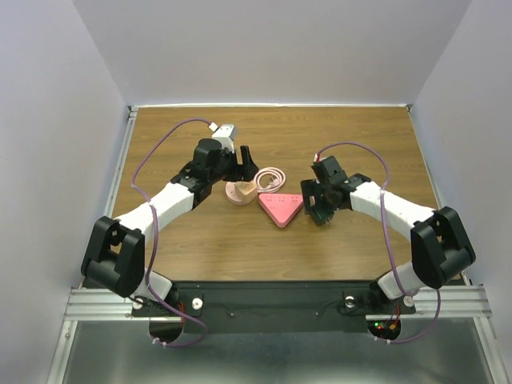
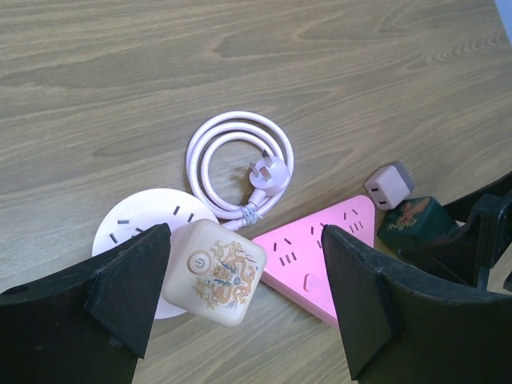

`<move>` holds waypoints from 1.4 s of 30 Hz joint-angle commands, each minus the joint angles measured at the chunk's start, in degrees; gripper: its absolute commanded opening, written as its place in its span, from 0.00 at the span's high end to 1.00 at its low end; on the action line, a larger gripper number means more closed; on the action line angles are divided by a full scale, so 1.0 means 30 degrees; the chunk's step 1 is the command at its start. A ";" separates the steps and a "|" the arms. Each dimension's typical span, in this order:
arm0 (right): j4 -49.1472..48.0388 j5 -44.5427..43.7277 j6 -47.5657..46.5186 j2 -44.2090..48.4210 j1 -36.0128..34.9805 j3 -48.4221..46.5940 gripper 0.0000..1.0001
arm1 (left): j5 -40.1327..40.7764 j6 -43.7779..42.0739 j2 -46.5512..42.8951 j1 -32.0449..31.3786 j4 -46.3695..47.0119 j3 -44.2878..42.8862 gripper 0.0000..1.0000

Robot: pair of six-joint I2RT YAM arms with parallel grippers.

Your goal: Insert the plug

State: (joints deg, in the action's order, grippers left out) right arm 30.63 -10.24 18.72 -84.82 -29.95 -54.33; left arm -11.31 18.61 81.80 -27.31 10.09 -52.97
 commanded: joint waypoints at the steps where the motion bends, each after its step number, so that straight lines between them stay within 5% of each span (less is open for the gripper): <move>1: 0.0482 0.0513 -0.0702 -0.0350 0.0170 0.0033 0.12 | -0.0360 -0.0374 -0.0196 -0.0125 0.0622 -0.0009 0.13; 4: 0.0512 0.0455 -0.0937 -0.0760 0.0170 -0.0201 0.36 | -0.0331 -0.0549 -0.0401 -0.0125 0.0622 0.0020 0.13; 7: 0.0512 0.0601 -0.1083 -0.0878 0.0171 -0.0523 0.48 | -0.0273 -0.0753 -0.0810 -0.0125 0.0680 0.0195 0.13; 11: 0.0600 0.0894 -0.1201 -0.0295 0.0171 -0.1693 0.97 | -0.0885 -0.0872 -0.1426 -0.0125 0.1060 0.0400 0.13; 12: 0.0629 0.0981 -0.1288 -0.0089 0.0171 -0.2363 0.99 | -0.1207 -0.0872 -0.1717 -0.0125 0.1468 0.0517 0.13; 18: -0.0133 0.3203 -0.1728 0.0966 0.0229 -0.5886 1.00 | -0.4340 -0.0813 -0.3240 -0.0125 0.3519 0.1132 0.13; 28: -0.5778 1.0232 -0.0999 0.0616 0.0287 -0.9605 1.00 | -0.9177 -0.0110 -0.5499 -0.0271 0.7008 0.2598 0.12; 33: -0.8419 1.4185 0.0466 0.0499 0.0258 -0.9957 0.99 | -0.8331 -0.0256 -0.5703 -0.0243 0.7038 0.2686 0.12; 42: -0.8892 1.6771 0.1435 0.1142 0.0288 -0.9490 0.99 | -0.7304 -0.0140 -0.6114 -0.0271 0.8003 0.2540 0.08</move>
State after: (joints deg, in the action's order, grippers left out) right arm 9.61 34.17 21.04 -83.70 -29.32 -81.69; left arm -33.54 17.91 66.06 -28.01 27.99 -45.39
